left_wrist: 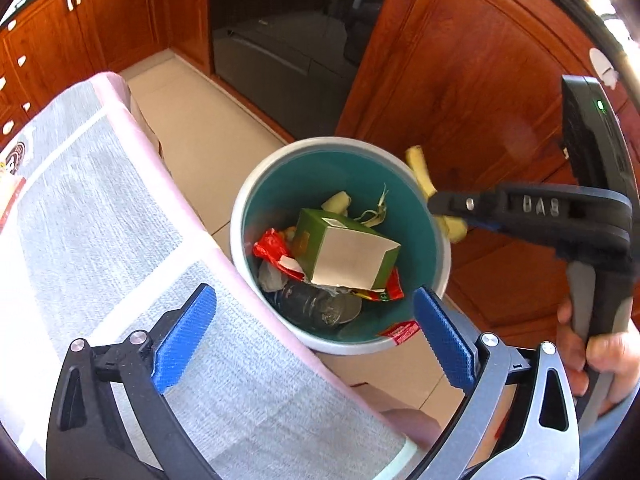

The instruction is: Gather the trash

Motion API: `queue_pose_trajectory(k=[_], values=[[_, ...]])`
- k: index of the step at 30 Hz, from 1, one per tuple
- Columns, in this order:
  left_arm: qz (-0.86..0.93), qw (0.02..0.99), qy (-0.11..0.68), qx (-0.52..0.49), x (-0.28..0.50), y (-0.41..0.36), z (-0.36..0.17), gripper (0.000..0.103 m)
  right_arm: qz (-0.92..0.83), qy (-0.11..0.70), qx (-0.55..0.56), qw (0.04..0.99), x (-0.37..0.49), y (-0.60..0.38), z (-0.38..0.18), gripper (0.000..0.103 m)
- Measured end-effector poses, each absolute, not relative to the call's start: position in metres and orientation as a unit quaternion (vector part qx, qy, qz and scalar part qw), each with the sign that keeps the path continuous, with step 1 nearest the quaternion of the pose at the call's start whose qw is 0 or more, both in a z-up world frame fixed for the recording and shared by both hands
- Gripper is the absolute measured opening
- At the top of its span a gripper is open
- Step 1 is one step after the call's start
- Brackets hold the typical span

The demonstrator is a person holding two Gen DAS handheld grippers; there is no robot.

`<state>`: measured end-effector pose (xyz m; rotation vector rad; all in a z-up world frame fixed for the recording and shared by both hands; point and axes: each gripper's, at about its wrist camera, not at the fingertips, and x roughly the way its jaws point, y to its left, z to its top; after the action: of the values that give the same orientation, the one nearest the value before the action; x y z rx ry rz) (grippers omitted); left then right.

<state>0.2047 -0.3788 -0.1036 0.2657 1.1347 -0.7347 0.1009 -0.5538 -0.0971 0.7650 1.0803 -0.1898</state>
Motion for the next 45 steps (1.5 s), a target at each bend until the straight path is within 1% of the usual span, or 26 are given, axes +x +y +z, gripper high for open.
queue_pose_trajectory(k=[1, 2, 3, 4, 5, 7, 9, 11, 12, 15, 20, 26, 29, 33, 38, 45], values=[[-0.338, 0.771, 0.525, 0.123, 0.206, -0.377, -0.104, 0.099, -0.089, 0.497, 0.357, 0.786, 0.103, -0.554, -0.095, 0.025], [-0.336, 0.771, 0.527, 0.123, 0.205, -0.376, -0.103, 0.099, -0.089, 0.494, 0.357, 0.788, 0.105, -0.553, -0.093, 0.032], [-0.334, 0.77, 0.529, 0.122, 0.205, -0.374, -0.104, 0.099, -0.089, 0.491, 0.358, 0.789, 0.106, -0.552, -0.091, 0.047], [-0.332, 0.77, 0.531, 0.12, 0.206, -0.373, -0.104, 0.099, -0.089, 0.487, 0.358, 0.792, 0.105, -0.551, -0.089, 0.052], [-0.331, 0.77, 0.534, 0.116, 0.207, -0.371, -0.105, 0.099, -0.091, 0.484, 0.356, 0.794, 0.106, -0.549, -0.087, 0.056], [-0.328, 0.767, 0.542, 0.108, 0.208, -0.368, -0.106, 0.099, -0.089, 0.484, 0.353, 0.796, 0.107, -0.546, -0.084, 0.058], [-0.327, 0.764, 0.547, 0.101, 0.208, -0.364, -0.106, 0.099, -0.089, 0.486, 0.353, 0.794, 0.105, -0.543, -0.083, 0.069], [-0.324, 0.763, 0.55, 0.101, 0.206, -0.361, -0.105, 0.099, -0.091, 0.488, 0.351, 0.794, 0.102, -0.542, -0.082, 0.071], [-0.324, 0.763, 0.551, 0.101, 0.205, -0.36, -0.104, 0.099, -0.092, 0.49, 0.352, 0.792, 0.101, -0.541, -0.081, 0.075], [-0.324, 0.764, 0.549, 0.103, 0.2, -0.356, -0.098, 0.099, -0.096, 0.492, 0.354, 0.789, 0.095, -0.539, -0.077, 0.076], [-0.32, 0.77, 0.539, 0.121, 0.184, -0.35, -0.086, 0.099, -0.102, 0.495, 0.353, 0.787, 0.083, -0.53, -0.07, 0.085], [-0.313, 0.785, 0.518, 0.132, 0.158, -0.336, -0.066, 0.099, -0.1, 0.498, 0.338, 0.792, 0.063, -0.512, -0.055, 0.086], [-0.307, 0.793, 0.51, 0.129, 0.147, -0.325, -0.054, 0.099, -0.099, 0.497, 0.326, 0.798, 0.052, -0.502, -0.046, 0.089], [-0.289, 0.802, 0.507, 0.124, 0.131, -0.309, -0.042, 0.099, -0.092, 0.496, 0.314, 0.804, 0.038, -0.487, -0.034, 0.096], [-0.278, 0.814, 0.497, 0.118, 0.112, -0.289, -0.028, 0.099, -0.091, 0.497, 0.296, 0.81, 0.017, -0.471, -0.02, 0.096], [-0.265, 0.824, 0.486, 0.12, 0.092, -0.271, -0.02, 0.099, -0.107, 0.497, 0.235, 0.828, -0.011, -0.452, -0.002, 0.096]])
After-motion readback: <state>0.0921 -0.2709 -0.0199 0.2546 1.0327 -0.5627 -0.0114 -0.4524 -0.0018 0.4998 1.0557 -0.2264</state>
